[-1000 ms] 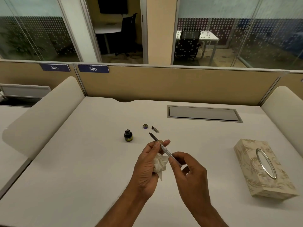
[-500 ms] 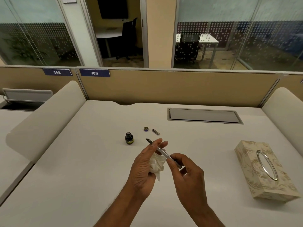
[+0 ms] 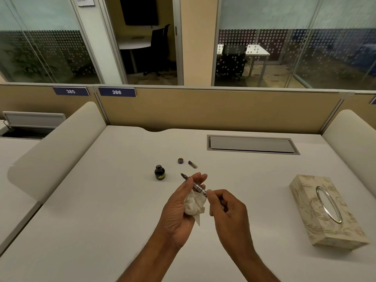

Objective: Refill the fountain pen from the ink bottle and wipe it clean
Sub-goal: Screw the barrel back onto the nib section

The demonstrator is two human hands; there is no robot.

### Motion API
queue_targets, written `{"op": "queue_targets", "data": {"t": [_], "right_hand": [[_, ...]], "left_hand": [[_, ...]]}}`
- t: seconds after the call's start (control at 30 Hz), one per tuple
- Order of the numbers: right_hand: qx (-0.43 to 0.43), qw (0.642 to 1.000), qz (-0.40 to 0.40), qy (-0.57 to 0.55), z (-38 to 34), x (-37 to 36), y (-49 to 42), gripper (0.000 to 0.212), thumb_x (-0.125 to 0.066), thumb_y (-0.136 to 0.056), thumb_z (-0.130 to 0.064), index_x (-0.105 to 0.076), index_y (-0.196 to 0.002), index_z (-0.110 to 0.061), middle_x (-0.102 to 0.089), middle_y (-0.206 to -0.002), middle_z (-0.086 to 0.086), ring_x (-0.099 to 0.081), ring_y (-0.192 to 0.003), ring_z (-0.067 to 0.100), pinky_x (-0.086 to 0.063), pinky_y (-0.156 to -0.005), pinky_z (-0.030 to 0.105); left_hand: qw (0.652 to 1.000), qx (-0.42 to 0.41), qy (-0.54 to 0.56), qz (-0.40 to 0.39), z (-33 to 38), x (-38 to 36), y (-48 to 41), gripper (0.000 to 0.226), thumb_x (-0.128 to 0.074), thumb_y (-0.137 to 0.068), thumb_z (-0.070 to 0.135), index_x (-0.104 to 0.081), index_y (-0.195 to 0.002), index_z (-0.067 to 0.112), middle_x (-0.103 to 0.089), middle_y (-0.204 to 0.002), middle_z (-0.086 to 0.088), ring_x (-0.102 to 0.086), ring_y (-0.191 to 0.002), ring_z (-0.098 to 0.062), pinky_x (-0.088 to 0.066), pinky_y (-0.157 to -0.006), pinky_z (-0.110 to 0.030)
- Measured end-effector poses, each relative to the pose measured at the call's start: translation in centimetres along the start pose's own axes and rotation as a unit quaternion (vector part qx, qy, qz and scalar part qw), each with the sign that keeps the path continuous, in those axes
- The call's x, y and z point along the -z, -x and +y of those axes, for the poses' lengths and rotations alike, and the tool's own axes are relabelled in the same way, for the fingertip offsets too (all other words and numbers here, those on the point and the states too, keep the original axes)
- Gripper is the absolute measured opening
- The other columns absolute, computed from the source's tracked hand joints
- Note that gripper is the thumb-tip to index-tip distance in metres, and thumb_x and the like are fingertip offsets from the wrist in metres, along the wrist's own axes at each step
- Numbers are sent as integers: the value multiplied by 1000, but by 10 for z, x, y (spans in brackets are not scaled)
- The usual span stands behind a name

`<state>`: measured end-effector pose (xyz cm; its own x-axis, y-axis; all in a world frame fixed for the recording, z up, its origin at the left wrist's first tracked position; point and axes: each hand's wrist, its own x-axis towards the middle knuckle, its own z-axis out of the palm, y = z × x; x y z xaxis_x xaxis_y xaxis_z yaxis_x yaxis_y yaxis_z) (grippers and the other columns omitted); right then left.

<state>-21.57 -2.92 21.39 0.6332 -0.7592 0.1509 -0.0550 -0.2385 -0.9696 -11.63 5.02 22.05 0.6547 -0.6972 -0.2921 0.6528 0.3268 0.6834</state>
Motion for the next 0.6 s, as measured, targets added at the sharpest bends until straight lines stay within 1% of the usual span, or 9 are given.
{"op": "queue_targets", "data": {"t": [0.07,0.13,0.27,0.3,0.37,0.4,0.43,0.53,0.6], "right_hand": [[-23,999,-11,-23,-2,-1,2,7,-68,-93,-33,-65,-87,-34,-65,-71,-5,-55,-59,3,-48,-55,17],[-27,999,-11,-28,-1,-3,3,11,-69,-93,-29,-63,-87,-35,-67,-76,-9,-59,-64,2,-50,-58,15],[-45,999,-14,-28,-1,-5,1,25,-58,-98,-40,-67,-79,-27,-58,-59,-10,-48,-55,4,-42,-53,19],[-47,998,-14,-37,-2,-6,1,23,-59,-98,-40,-68,-80,-27,-60,-60,-11,-50,-55,4,-43,-53,18],[-50,998,-10,-47,-3,-5,1,7,-67,-94,-34,-66,-87,-32,-68,-72,-10,-60,-61,2,-48,-55,14],[-49,998,-7,-48,-4,-6,2,8,-69,-93,-31,-64,-88,-33,-69,-76,-10,-62,-64,1,-48,-56,13],[-47,998,-8,-47,-4,-7,2,9,-69,-93,-30,-63,-86,-33,-69,-76,-10,-62,-65,1,-48,-56,13],[-59,997,-20,-48,-4,-9,0,22,-60,-98,-37,-67,-78,-32,-62,-62,-13,-53,-57,1,-43,-56,16],[-59,996,-21,-58,-5,-8,0,15,-64,-96,-36,-69,-83,-32,-61,-62,-12,-53,-57,0,-45,-55,15]], "left_hand": [[1000,-3,-6,5,0,0,1,29,-57,-100,27,-79,-113,16,-70,-134,-7,-61,-125,-21,-52,-102,-36],[1000,-5,-12,6,-1,1,1,28,-58,-98,28,-79,-114,16,-70,-134,-7,-63,-124,-20,-55,-99,-34],[1000,-14,-24,-2,-1,3,2,30,-63,-91,30,-80,-112,15,-71,-133,-7,-70,-114,-15,-59,-92,-30],[1000,-15,-23,-4,-1,4,1,30,-64,-91,30,-80,-112,14,-71,-133,-7,-71,-115,-16,-59,-92,-30],[1000,-12,-23,-3,-1,6,1,31,-63,-92,30,-79,-113,14,-70,-134,-7,-68,-122,-18,-57,-99,-33],[1000,-11,-24,-4,-1,7,1,31,-63,-93,31,-79,-114,14,-70,-135,-7,-66,-125,-20,-55,-102,-35],[1000,-12,-26,-5,0,7,1,31,-62,-93,31,-79,-114,15,-70,-135,-6,-66,-125,-20,-55,-102,-36],[999,-22,-34,-13,1,6,2,31,-63,-92,32,-79,-113,16,-71,-133,-6,-69,-118,-15,-58,-92,-30],[999,-25,-38,-11,1,6,3,31,-62,-93,31,-79,-113,16,-71,-133,-6,-68,-120,-17,-57,-95,-33]]}}
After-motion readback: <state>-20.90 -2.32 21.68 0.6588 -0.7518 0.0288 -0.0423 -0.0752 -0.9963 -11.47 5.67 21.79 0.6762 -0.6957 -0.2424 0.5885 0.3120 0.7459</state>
